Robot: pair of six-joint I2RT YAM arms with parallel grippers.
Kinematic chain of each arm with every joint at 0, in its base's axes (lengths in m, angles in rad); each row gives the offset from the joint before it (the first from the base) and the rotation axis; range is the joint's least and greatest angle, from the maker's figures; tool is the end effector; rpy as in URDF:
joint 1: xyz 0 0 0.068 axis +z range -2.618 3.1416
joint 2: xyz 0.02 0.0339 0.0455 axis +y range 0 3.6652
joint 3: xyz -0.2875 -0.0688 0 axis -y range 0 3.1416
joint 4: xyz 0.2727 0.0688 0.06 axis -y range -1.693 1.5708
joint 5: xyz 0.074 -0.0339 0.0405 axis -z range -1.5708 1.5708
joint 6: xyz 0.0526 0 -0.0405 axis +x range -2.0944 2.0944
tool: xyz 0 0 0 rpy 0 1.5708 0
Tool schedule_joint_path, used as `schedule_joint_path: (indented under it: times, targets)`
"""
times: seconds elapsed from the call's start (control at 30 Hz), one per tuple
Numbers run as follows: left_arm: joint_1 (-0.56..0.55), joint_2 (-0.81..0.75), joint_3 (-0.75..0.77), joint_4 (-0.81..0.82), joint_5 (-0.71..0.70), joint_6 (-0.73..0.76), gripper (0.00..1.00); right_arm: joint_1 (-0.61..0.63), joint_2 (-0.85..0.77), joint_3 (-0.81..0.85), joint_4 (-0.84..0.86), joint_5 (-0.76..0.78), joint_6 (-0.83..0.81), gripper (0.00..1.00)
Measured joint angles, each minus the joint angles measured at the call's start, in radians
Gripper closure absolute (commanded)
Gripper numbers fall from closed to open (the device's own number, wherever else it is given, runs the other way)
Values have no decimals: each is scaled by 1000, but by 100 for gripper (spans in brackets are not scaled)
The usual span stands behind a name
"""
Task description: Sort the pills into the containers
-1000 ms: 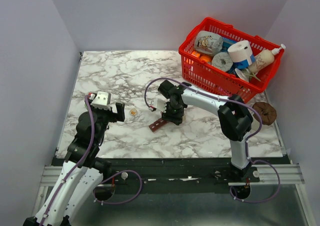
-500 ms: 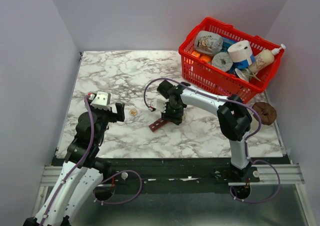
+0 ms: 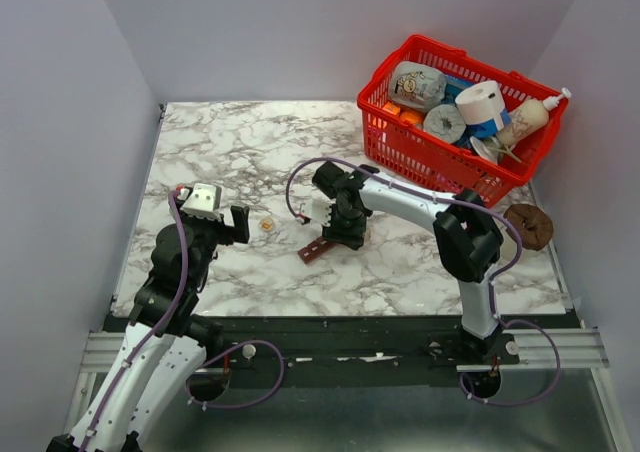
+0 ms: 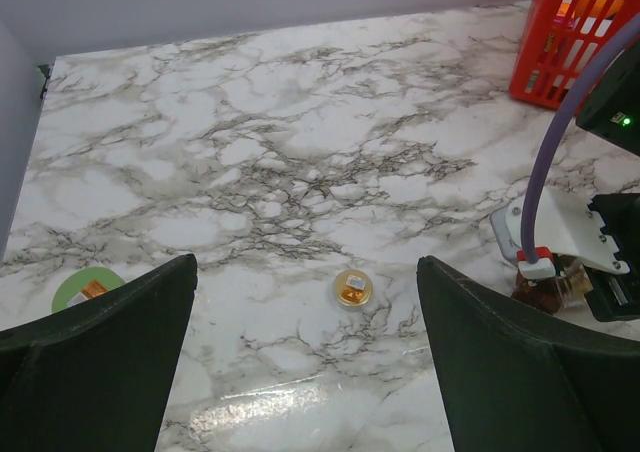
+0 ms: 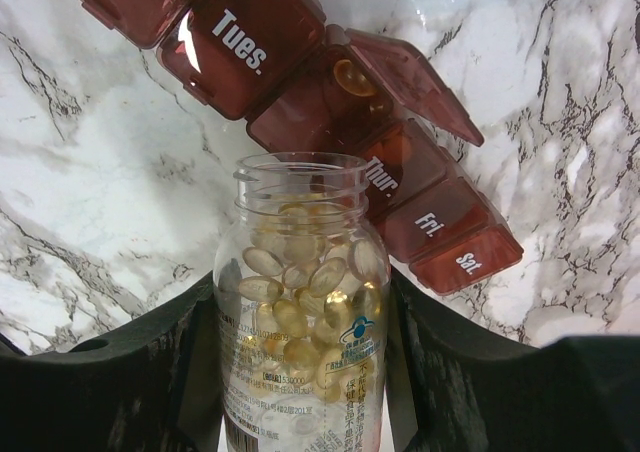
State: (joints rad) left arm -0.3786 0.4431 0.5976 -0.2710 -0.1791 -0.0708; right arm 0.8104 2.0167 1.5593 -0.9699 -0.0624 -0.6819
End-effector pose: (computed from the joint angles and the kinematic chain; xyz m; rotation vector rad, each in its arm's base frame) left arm 0.1386 -0.0450 0.3234 0.1252 1.6842 -0.1864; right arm 0.2962 0.3162 0.1811 -2.0418 2.1988 0.1073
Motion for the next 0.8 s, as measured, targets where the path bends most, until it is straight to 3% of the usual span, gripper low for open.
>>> schedule_joint_path:
  times: [0.8]
  targets:
    - [0, -7, 0, 0, 0, 0, 1, 19, 31, 35, -27, 43, -20, 90]
